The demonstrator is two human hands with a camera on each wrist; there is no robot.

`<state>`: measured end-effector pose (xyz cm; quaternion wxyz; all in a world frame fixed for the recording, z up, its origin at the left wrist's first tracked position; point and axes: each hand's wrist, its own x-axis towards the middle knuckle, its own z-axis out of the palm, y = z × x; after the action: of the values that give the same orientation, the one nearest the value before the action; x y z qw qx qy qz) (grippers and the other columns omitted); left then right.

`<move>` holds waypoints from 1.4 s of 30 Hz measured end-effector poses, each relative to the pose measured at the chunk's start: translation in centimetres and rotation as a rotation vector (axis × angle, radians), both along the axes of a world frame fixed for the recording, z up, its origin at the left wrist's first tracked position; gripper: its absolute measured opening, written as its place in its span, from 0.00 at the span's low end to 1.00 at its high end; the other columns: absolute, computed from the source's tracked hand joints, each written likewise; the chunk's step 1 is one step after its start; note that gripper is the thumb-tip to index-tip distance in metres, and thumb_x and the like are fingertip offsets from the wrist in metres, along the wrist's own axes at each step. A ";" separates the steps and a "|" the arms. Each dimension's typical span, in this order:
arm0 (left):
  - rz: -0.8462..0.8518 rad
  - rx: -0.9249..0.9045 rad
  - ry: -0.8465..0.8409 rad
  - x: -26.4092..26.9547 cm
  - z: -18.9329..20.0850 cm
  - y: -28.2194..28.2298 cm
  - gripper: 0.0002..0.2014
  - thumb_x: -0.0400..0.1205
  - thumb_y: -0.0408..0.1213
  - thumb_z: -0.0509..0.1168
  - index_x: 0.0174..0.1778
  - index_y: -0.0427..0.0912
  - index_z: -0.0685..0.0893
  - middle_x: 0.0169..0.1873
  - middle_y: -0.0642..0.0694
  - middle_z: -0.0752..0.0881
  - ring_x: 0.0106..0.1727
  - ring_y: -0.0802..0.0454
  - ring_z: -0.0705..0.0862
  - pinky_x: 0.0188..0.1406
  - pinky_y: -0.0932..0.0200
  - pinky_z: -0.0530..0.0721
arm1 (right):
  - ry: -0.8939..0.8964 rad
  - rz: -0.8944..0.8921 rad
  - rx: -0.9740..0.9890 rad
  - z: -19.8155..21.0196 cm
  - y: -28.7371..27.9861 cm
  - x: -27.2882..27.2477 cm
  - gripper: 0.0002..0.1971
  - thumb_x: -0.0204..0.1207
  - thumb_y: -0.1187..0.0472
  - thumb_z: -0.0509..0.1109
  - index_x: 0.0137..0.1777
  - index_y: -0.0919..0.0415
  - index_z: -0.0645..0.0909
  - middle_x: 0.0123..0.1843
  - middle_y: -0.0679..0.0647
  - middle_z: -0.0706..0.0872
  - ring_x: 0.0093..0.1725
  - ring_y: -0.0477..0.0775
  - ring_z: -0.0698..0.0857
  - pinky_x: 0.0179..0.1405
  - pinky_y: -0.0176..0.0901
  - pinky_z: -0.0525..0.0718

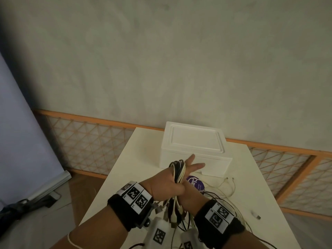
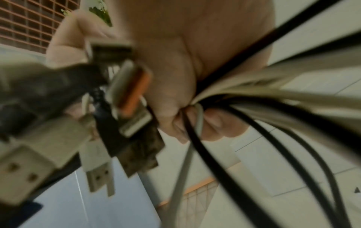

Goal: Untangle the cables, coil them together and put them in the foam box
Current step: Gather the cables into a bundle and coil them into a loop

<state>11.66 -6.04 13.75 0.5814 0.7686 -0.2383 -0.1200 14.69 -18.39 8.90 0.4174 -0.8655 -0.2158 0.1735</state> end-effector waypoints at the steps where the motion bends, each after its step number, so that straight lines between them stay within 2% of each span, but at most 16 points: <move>1: 0.057 0.066 -0.017 0.1 0.0 -0.1 0.44 0.69 0.27 0.55 0.69 0.83 0.63 0.83 0.65 0.45 0.83 0.65 0.46 0.81 0.62 0.52 | -0.073 0.078 -0.092 -0.1 0.3 0.2 0.17 0.82 0.73 0.59 0.70 0.74 0.72 0.52 0.54 0.81 0.50 0.43 0.77 0.54 0.30 0.77; 3: 0.161 0.155 -0.062 0.2 0.3 -0.4 0.43 0.70 0.28 0.54 0.68 0.83 0.58 0.83 0.62 0.40 0.83 0.64 0.43 0.80 0.63 0.50 | -0.193 0.128 -0.198 -0.5 0.5 1.0 0.15 0.83 0.74 0.56 0.67 0.76 0.74 0.46 0.51 0.80 0.46 0.38 0.76 0.56 0.28 0.75; 5: 0.212 0.205 -0.090 0.7 0.4 -0.4 0.43 0.72 0.28 0.55 0.69 0.83 0.54 0.83 0.59 0.35 0.83 0.60 0.37 0.82 0.56 0.49 | -0.201 0.118 -0.247 -0.3 0.7 1.4 0.14 0.84 0.73 0.55 0.65 0.74 0.76 0.54 0.62 0.84 0.45 0.39 0.76 0.50 0.24 0.71; 9: 0.235 0.487 -0.130 1.9 0.9 -0.4 0.43 0.78 0.23 0.55 0.71 0.78 0.47 0.81 0.50 0.27 0.82 0.50 0.29 0.83 0.45 0.53 | -0.242 0.196 -0.496 1.1 0.3 1.1 0.14 0.84 0.69 0.55 0.64 0.71 0.78 0.62 0.65 0.82 0.60 0.58 0.80 0.54 0.37 0.70; 13: 0.325 0.784 -0.113 2.7 1.5 0.9 0.40 0.80 0.23 0.56 0.83 0.61 0.51 0.82 0.41 0.30 0.84 0.42 0.34 0.80 0.50 0.60 | -0.297 0.028 -0.528 0.5 -1.3 1.3 0.06 0.76 0.58 0.62 0.50 0.57 0.78 0.37 0.45 0.77 0.39 0.51 0.80 0.39 0.41 0.77; 17: 0.309 0.896 -0.048 3.1 1.2 1.5 0.38 0.82 0.26 0.60 0.84 0.54 0.51 0.84 0.38 0.37 0.85 0.41 0.44 0.80 0.53 0.60 | -0.380 0.025 -0.573 0.3 -2.7 0.6 0.09 0.79 0.52 0.60 0.55 0.52 0.77 0.40 0.44 0.77 0.47 0.52 0.84 0.43 0.43 0.80; 20: 0.235 1.203 0.098 5.3 1.2 1.1 0.44 0.82 0.30 0.62 0.83 0.56 0.38 0.80 0.37 0.28 0.84 0.38 0.47 0.75 0.51 0.67 | -0.468 0.068 -0.590 1.0 -2.6 -0.4 0.11 0.81 0.51 0.59 0.58 0.54 0.76 0.46 0.50 0.84 0.51 0.55 0.85 0.41 0.43 0.77; 22: 0.271 1.208 0.104 6.1 0.8 1.2 0.45 0.82 0.31 0.62 0.83 0.52 0.35 0.82 0.37 0.32 0.83 0.39 0.55 0.74 0.51 0.69 | -0.517 0.127 -0.619 1.5 -2.1 -1.1 0.12 0.82 0.52 0.58 0.59 0.56 0.76 0.52 0.54 0.86 0.53 0.57 0.85 0.45 0.46 0.80; 24: 0.286 1.177 0.059 5.4 -0.6 1.9 0.43 0.83 0.32 0.61 0.84 0.49 0.37 0.84 0.35 0.51 0.78 0.41 0.66 0.72 0.51 0.71 | -0.560 0.183 -0.658 2.0 -1.7 -1.7 0.13 0.83 0.53 0.56 0.61 0.58 0.75 0.54 0.56 0.85 0.54 0.59 0.85 0.51 0.51 0.82; 26: 0.415 0.916 0.009 4.7 -1.8 2.1 0.36 0.85 0.33 0.59 0.84 0.50 0.46 0.73 0.36 0.74 0.66 0.42 0.80 0.64 0.49 0.79 | -0.595 0.219 -0.684 2.3 -1.4 -2.0 0.13 0.84 0.55 0.55 0.60 0.60 0.75 0.53 0.57 0.85 0.52 0.60 0.85 0.49 0.50 0.81; 27: 0.460 0.749 0.087 4.6 -1.7 2.1 0.35 0.85 0.32 0.58 0.84 0.51 0.47 0.70 0.38 0.78 0.63 0.45 0.81 0.64 0.49 0.80 | -0.604 0.233 -0.686 2.4 -1.3 -2.1 0.13 0.84 0.55 0.54 0.60 0.60 0.75 0.53 0.57 0.85 0.51 0.60 0.85 0.48 0.49 0.81; 30: 0.424 0.652 0.259 4.9 -2.1 2.5 0.34 0.87 0.31 0.55 0.84 0.47 0.43 0.74 0.39 0.74 0.67 0.46 0.78 0.74 0.48 0.70 | -0.562 0.255 -0.681 2.7 -1.5 -2.5 0.14 0.81 0.56 0.56 0.63 0.60 0.73 0.55 0.57 0.85 0.53 0.60 0.84 0.53 0.53 0.84; 33: 0.448 0.749 -0.008 4.1 -3.4 3.8 0.33 0.88 0.46 0.53 0.83 0.46 0.39 0.78 0.41 0.69 0.74 0.46 0.73 0.75 0.55 0.67 | -0.460 0.257 -0.658 3.2 -2.3 -2.4 0.18 0.76 0.62 0.62 0.67 0.56 0.71 0.58 0.55 0.84 0.56 0.59 0.84 0.56 0.55 0.84; 36: 0.442 0.851 -0.177 3.8 -4.2 5.1 0.38 0.83 0.60 0.47 0.84 0.43 0.44 0.76 0.45 0.71 0.75 0.51 0.70 0.75 0.61 0.64 | -0.561 0.201 -0.616 3.1 -3.1 -1.7 0.19 0.73 0.65 0.65 0.64 0.51 0.74 0.53 0.50 0.85 0.50 0.55 0.85 0.49 0.49 0.84; 39: 0.379 0.818 -0.206 3.1 -2.9 4.8 0.45 0.80 0.59 0.62 0.84 0.43 0.45 0.71 0.43 0.75 0.71 0.49 0.74 0.72 0.57 0.70 | -0.702 0.113 -0.608 3.4 -3.5 -0.6 0.15 0.64 0.63 0.73 0.49 0.47 0.81 0.36 0.46 0.85 0.32 0.52 0.86 0.31 0.45 0.81; 42: 0.245 0.892 -0.068 2.3 -1.9 4.0 0.64 0.64 0.63 0.77 0.84 0.48 0.39 0.78 0.48 0.65 0.77 0.50 0.69 0.75 0.57 0.69 | -0.821 0.117 -0.633 4.2 -3.8 0.3 0.18 0.52 0.65 0.77 0.42 0.47 0.84 0.29 0.44 0.82 0.27 0.50 0.82 0.25 0.42 0.78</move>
<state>13.97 -2.06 11.90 0.1959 0.9696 -0.0896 -0.1158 15.02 -22.14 13.12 0.0058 -0.9325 -0.3468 -0.1005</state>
